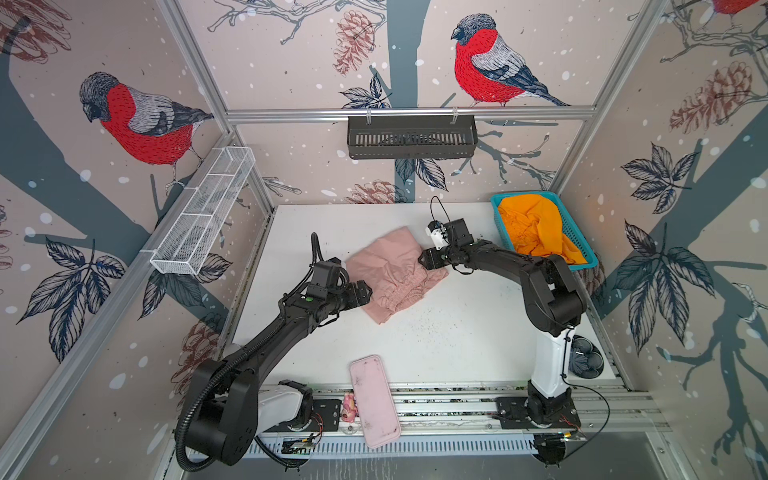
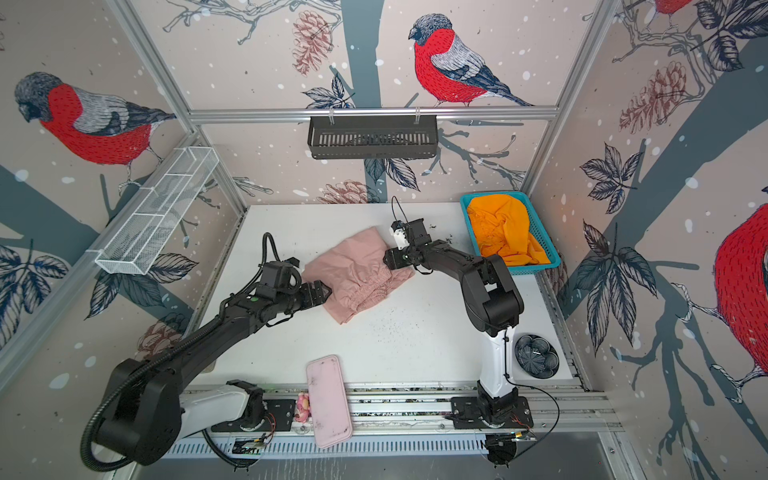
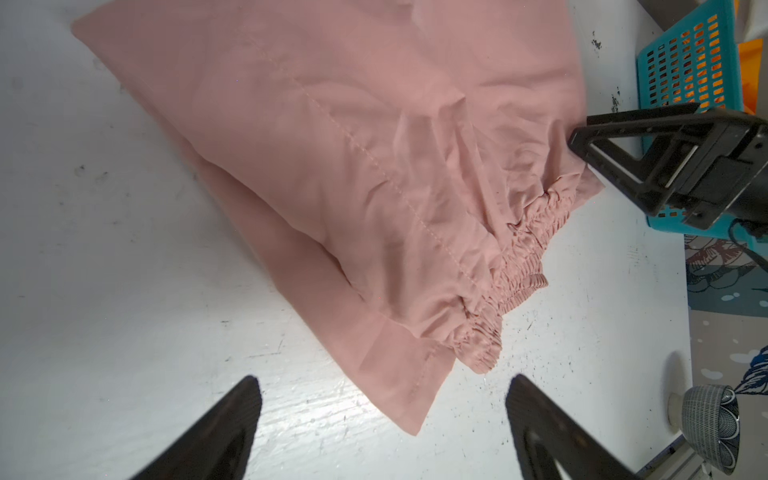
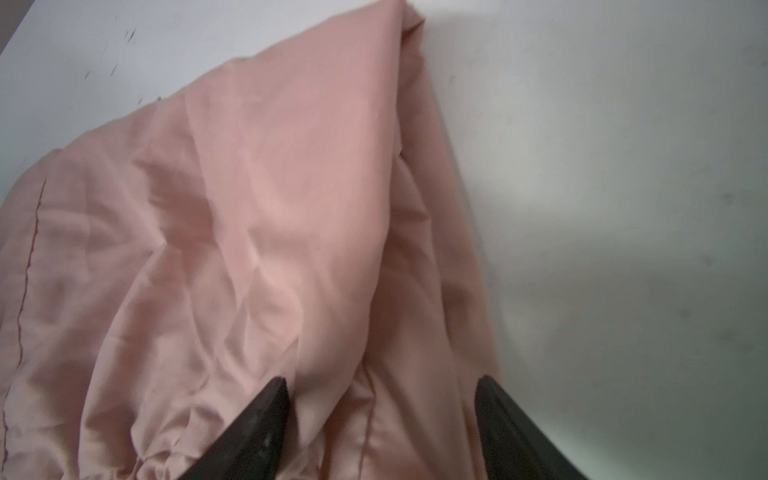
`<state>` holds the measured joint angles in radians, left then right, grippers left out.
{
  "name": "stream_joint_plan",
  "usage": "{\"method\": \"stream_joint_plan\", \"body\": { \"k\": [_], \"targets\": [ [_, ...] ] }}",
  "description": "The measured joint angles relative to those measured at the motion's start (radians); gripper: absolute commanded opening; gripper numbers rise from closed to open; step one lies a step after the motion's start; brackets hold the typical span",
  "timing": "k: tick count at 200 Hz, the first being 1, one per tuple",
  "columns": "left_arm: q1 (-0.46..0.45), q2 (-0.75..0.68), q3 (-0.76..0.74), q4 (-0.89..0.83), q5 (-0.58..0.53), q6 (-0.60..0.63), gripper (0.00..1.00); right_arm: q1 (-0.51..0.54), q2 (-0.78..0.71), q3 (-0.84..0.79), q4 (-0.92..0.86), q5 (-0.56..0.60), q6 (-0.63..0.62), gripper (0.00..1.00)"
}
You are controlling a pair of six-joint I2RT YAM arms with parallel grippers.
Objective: Fold and stack the shorts
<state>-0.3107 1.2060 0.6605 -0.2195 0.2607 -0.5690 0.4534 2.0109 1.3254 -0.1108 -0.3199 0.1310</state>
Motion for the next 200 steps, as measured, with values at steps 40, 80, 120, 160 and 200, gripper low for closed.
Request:
{"method": "stream_joint_plan", "body": {
  "k": [40, 80, 120, 160, 200],
  "targets": [
    [0.0, 0.015, 0.039, -0.005, -0.005, 0.011, 0.93, -0.021, 0.003, -0.081, 0.039, -0.041, 0.024, 0.67],
    [0.002, 0.037, 0.099, -0.034, -0.029, 0.046, 0.93, -0.029, -0.069, -0.21, 0.096, -0.077, 0.077, 0.5],
    [0.006, 0.039, 0.133, -0.068, -0.07, 0.079, 0.93, 0.064, -0.155, -0.384, 0.221, -0.103, 0.2, 0.38],
    [0.006, 0.032, 0.131, -0.082, -0.105, 0.091, 0.96, 0.262, -0.107, -0.402, 0.413, -0.086, 0.372, 0.4],
    [0.002, 0.058, 0.131, -0.087, -0.108, 0.098, 0.97, 0.337, -0.103, -0.336, 0.552, -0.019, 0.452, 0.74]
  ]
}}
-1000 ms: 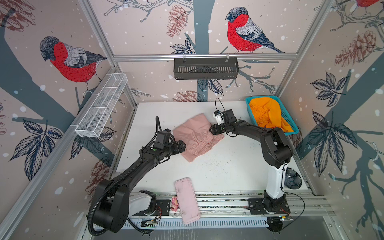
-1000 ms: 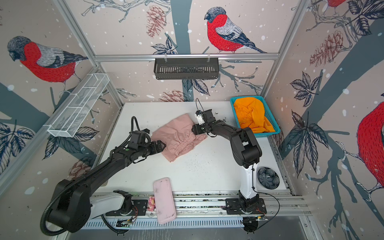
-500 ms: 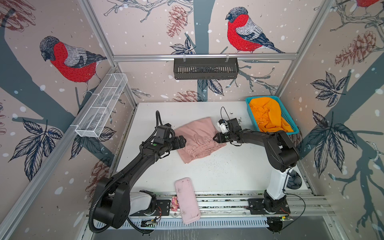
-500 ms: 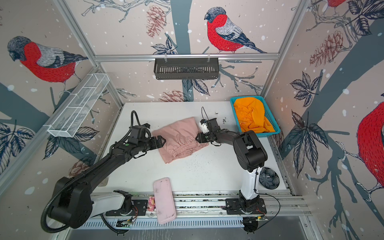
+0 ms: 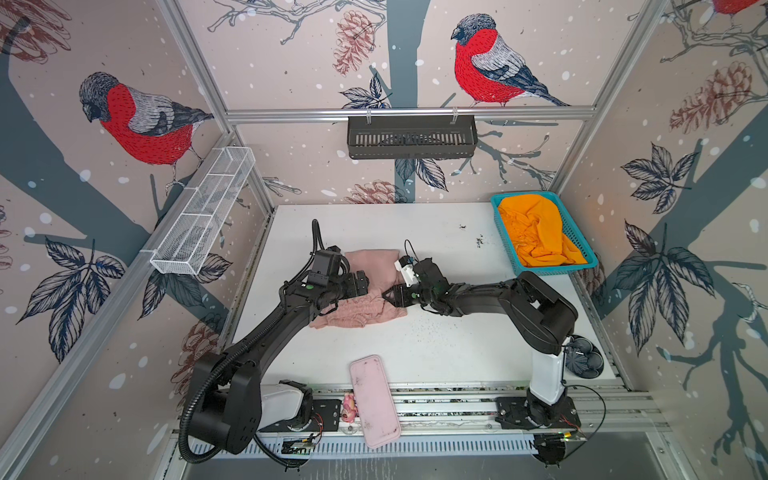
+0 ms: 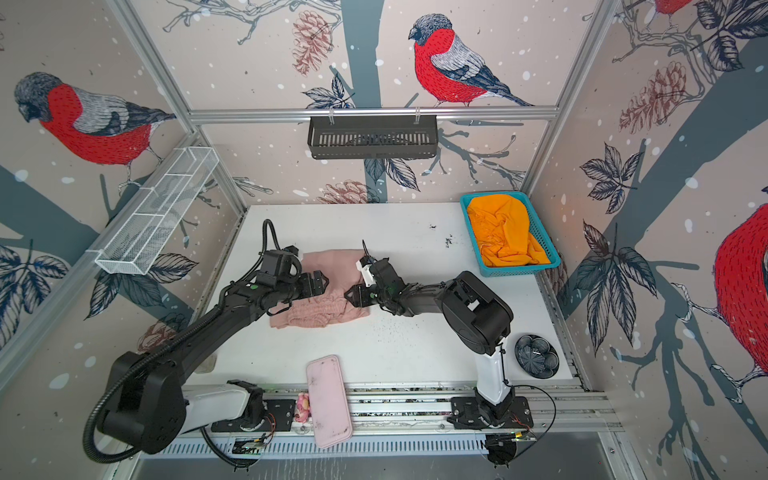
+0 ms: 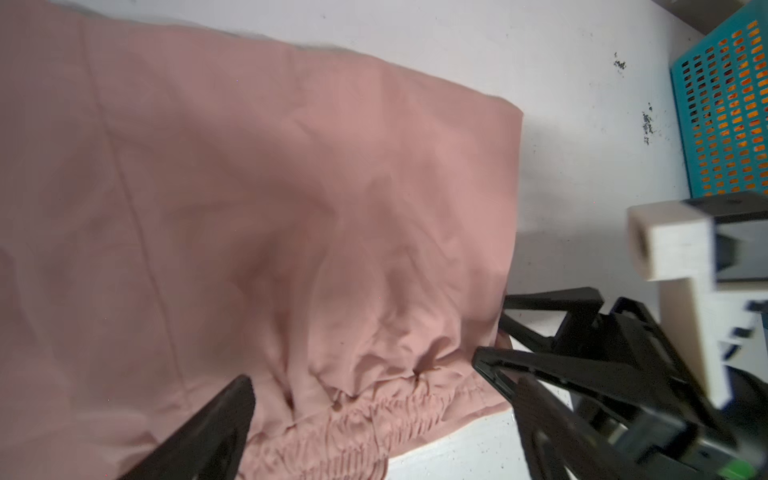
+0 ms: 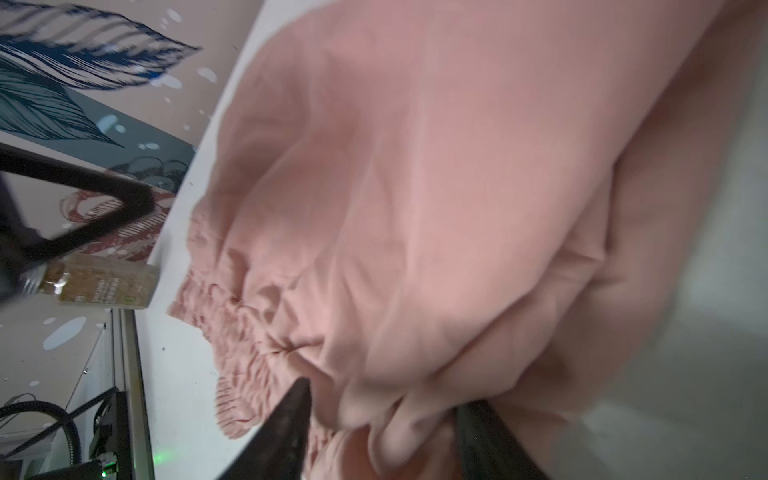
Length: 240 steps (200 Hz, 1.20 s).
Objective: Fold and stack the shorts
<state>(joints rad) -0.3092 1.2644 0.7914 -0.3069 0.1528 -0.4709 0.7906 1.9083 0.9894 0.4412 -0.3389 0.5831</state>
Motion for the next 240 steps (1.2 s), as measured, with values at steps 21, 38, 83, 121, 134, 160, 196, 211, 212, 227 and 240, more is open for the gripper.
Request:
{"method": "stream_joint_plan", "body": {
  "k": [21, 38, 83, 121, 134, 160, 196, 211, 212, 227, 240],
  "targets": [
    [-0.031, -0.002, -0.01, -0.013, -0.014, -0.003, 0.97, -0.005, -0.102, -0.019, 0.015, 0.065, -0.011, 0.75],
    [-0.078, -0.002, -0.02, -0.041, -0.028, -0.025, 0.97, -0.023, -0.189, -0.071, 0.01, 0.101, -0.04, 0.77],
    [-0.114, -0.026, -0.184, -0.026, -0.048, -0.133, 0.97, -0.05, -0.399, -0.246, -0.058, 0.192, -0.118, 0.8],
    [-0.101, 0.023, -0.22, 0.037, -0.076, -0.184, 0.97, -0.083, -0.489, -0.329, -0.093, 0.232, -0.14, 0.81],
    [-0.072, 0.043, -0.215, 0.063, -0.1, -0.183, 0.97, -0.086, -0.503, -0.34, -0.098, 0.231, -0.142, 0.81],
    [0.024, 0.084, -0.202, 0.117, -0.131, -0.156, 0.97, -0.094, -0.508, -0.341, -0.112, 0.227, -0.149, 0.81],
    [0.132, 0.221, -0.103, 0.175, -0.137, -0.108, 0.97, -0.105, -0.517, -0.341, -0.131, 0.214, -0.168, 0.81],
    [0.135, 0.288, -0.03, 0.167, -0.152, -0.097, 0.97, -0.117, -0.523, -0.341, -0.144, 0.211, -0.174, 0.81],
    [0.135, 0.29, -0.027, 0.166, -0.152, -0.097, 0.97, -0.117, -0.523, -0.341, -0.145, 0.211, -0.175, 0.81],
    [0.134, 0.309, 0.039, 0.143, -0.148, -0.073, 0.97, -0.126, -0.533, -0.339, -0.161, 0.211, -0.19, 0.81],
    [0.128, 0.286, 0.08, 0.117, -0.156, -0.07, 0.97, -0.129, -0.541, -0.337, -0.171, 0.211, -0.194, 0.81]
  ]
}}
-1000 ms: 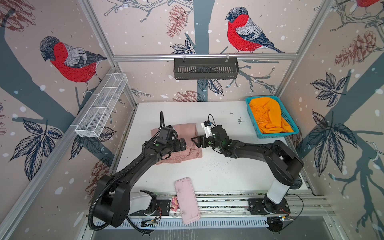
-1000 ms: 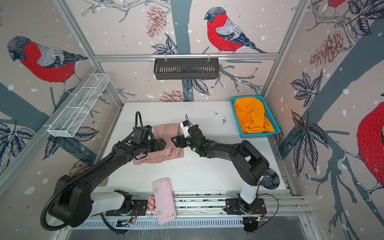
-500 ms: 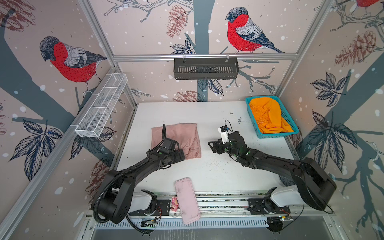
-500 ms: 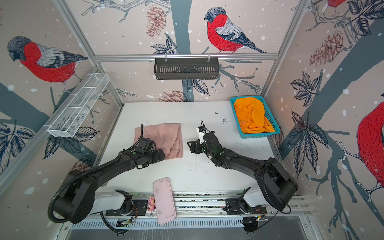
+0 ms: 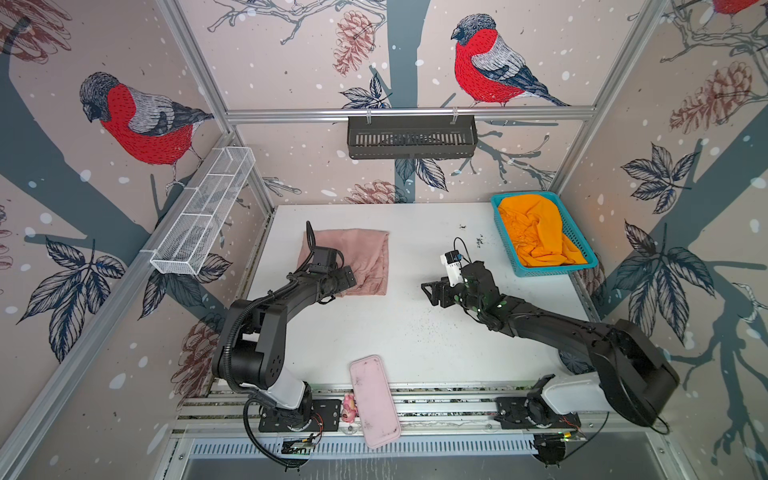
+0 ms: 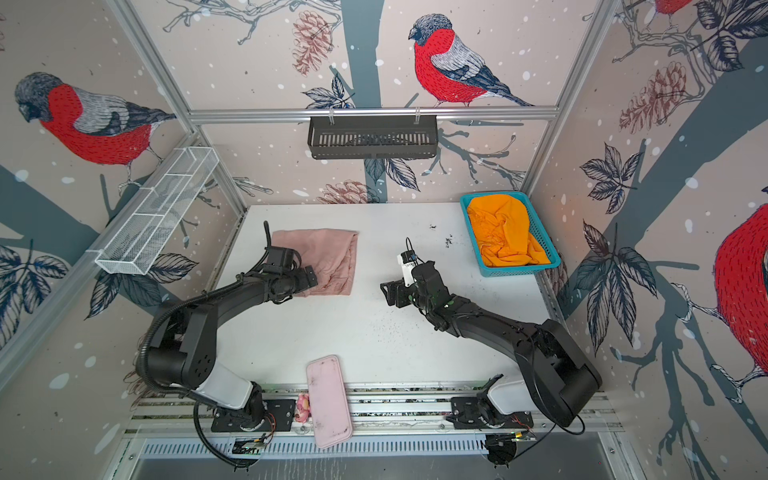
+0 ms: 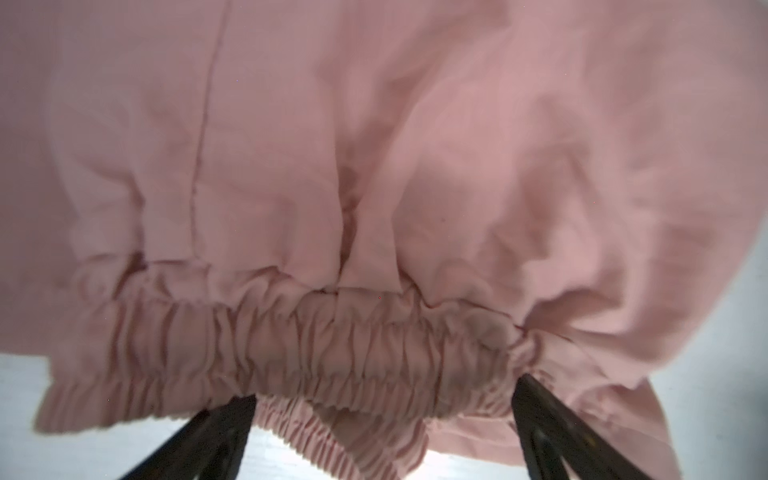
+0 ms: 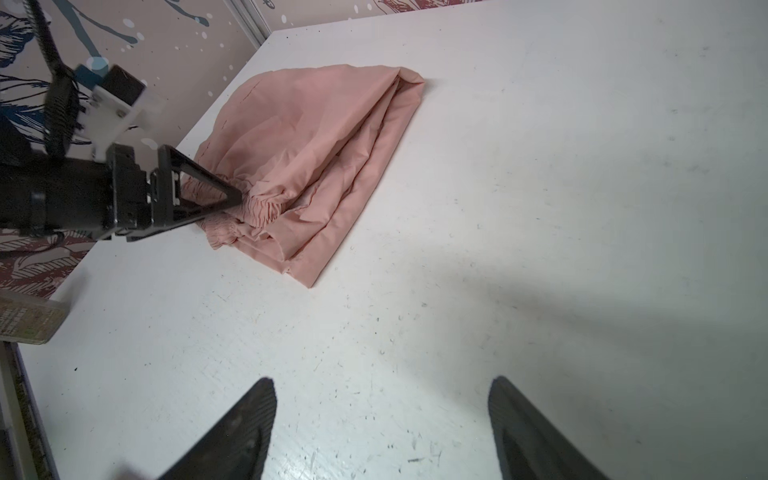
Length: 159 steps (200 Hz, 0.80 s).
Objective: Fold and stack the shorts
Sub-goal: 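Drag the folded shorts to the far corner with the left gripper while the right withdraws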
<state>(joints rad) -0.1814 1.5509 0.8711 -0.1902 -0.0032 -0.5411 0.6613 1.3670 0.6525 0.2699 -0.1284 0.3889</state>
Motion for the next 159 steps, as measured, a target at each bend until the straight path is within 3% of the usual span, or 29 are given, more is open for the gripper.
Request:
{"method": "stream_joint_plan", "body": {
  "k": [55, 91, 159],
  "targets": [
    [-0.039, -0.117, 0.085, -0.148, 0.031, 0.088, 0.97, -0.014, -0.017, -0.018, 0.001, -0.019, -0.022, 0.81],
    [-0.143, 0.043, 0.201, -0.211, 0.025, 0.13, 0.97, -0.026, -0.014, -0.018, 0.001, -0.03, -0.029, 0.82],
    [-0.155, 0.266, 0.307, -0.246, -0.103, 0.17, 0.97, -0.027, -0.051, -0.046, -0.001, -0.037, -0.029, 0.82]
  ]
}}
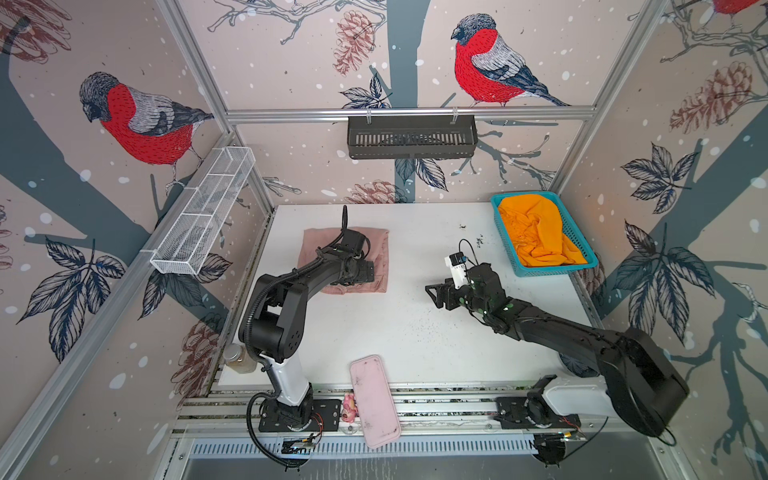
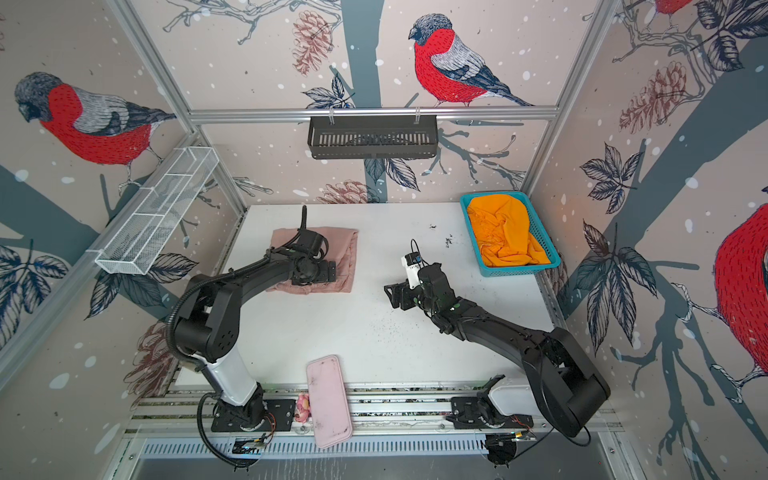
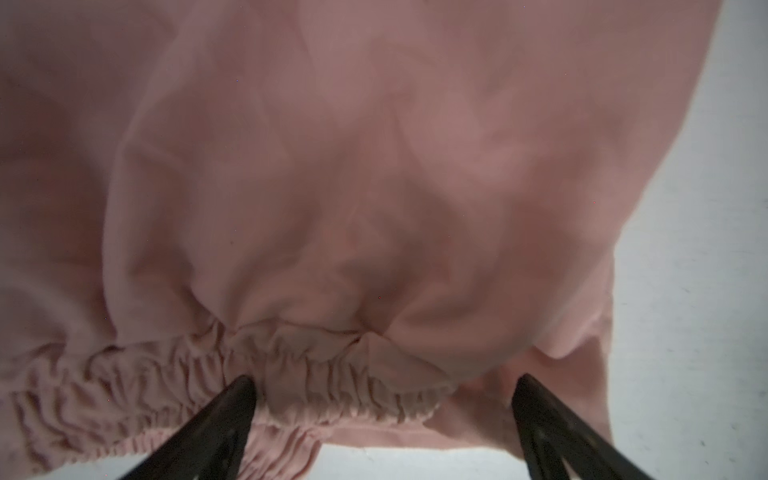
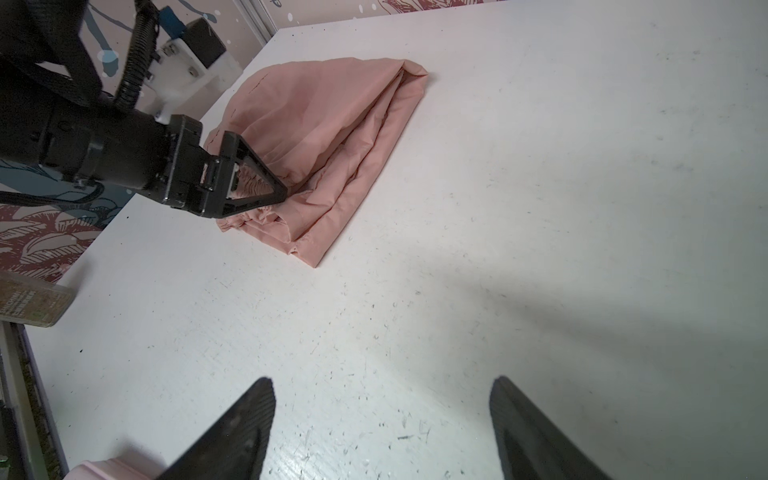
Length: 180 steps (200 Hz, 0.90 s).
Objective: Fold and stack the shorts
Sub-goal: 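Drag the folded shorts to the far corner with the left gripper while the right withdraws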
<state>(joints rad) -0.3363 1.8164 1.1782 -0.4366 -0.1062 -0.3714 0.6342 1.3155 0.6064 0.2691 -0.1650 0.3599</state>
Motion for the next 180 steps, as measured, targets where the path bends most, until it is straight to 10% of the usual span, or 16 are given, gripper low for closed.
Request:
{"method": "stream_joint_plan", "body": {
  "k": [180],
  "targets": [
    [0.282, 0.379, 0.398, 0.099, -0.122, 0.06, 0.97, -0.034, -0.169, -0.042, -0.087, 0.058, 0.003, 0.84]
  ]
}}
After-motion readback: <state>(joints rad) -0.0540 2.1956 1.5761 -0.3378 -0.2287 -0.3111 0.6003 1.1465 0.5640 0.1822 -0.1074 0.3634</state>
